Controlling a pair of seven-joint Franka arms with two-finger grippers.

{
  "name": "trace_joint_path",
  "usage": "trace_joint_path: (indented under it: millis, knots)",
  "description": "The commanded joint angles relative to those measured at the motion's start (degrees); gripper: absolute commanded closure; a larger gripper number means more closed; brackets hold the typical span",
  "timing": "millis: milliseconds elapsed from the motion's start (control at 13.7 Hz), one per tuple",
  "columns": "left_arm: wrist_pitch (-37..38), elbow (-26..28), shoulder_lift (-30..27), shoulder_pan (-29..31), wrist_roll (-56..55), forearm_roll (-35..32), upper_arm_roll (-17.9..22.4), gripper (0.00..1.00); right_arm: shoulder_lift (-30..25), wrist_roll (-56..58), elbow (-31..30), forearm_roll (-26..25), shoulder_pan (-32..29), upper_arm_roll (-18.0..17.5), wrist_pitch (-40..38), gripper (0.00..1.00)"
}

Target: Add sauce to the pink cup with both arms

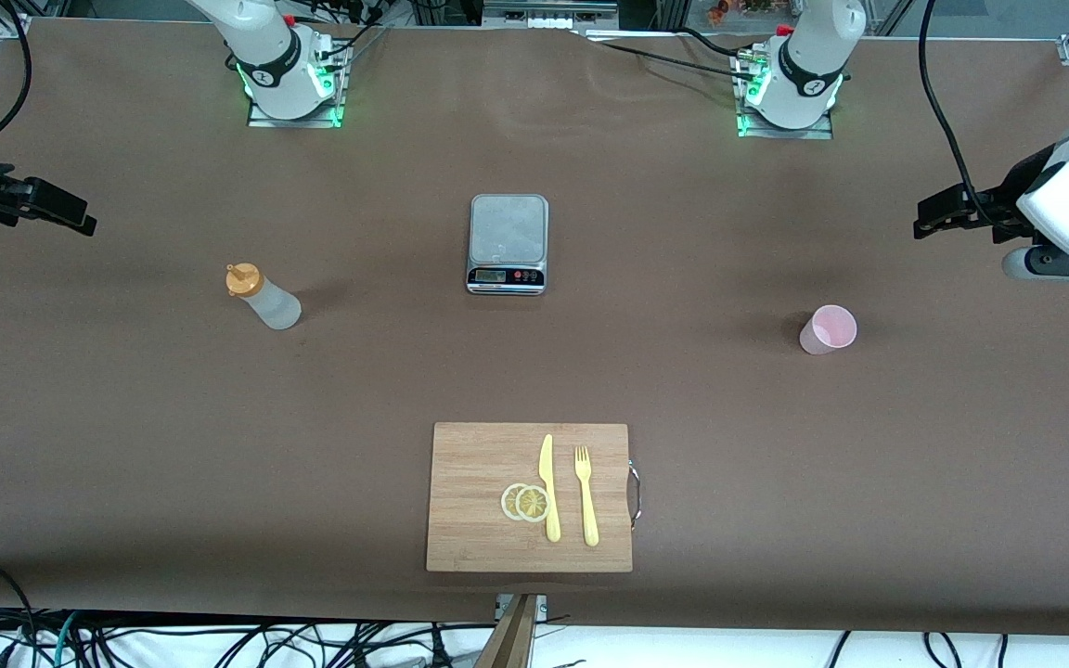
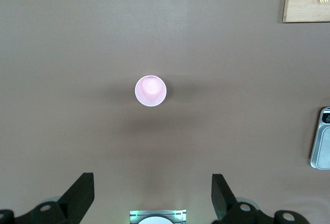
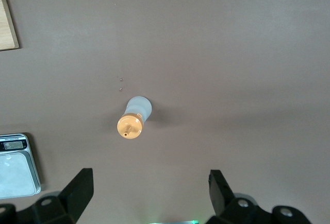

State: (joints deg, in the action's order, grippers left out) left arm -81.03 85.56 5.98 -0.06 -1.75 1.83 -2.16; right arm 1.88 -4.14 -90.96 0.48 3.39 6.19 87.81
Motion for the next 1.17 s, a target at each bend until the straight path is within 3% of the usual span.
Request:
trace_joint_path:
  millis: [0, 801, 1092]
  knots:
    - [0.5, -0.9, 0.5, -0.2, -0.2, -0.5, 0.0, 0.00, 0.1, 0.2, 0.5, 0.9, 0.0, 0.1, -0.8, 0.00]
    - [0.5, -1.0, 0.8, -0.2, -0.2, -0.5, 0.1, 0.00, 0.1, 0.2, 0.5, 0.9, 0.0, 0.1, -0.8, 0.00]
    - [0.6, -3.6, 2.2, 0.1, -0.3, -0.7, 0.1, 0.00, 0.1, 0.2, 0.5, 1.0, 0.0, 0.1, -0.8, 0.00]
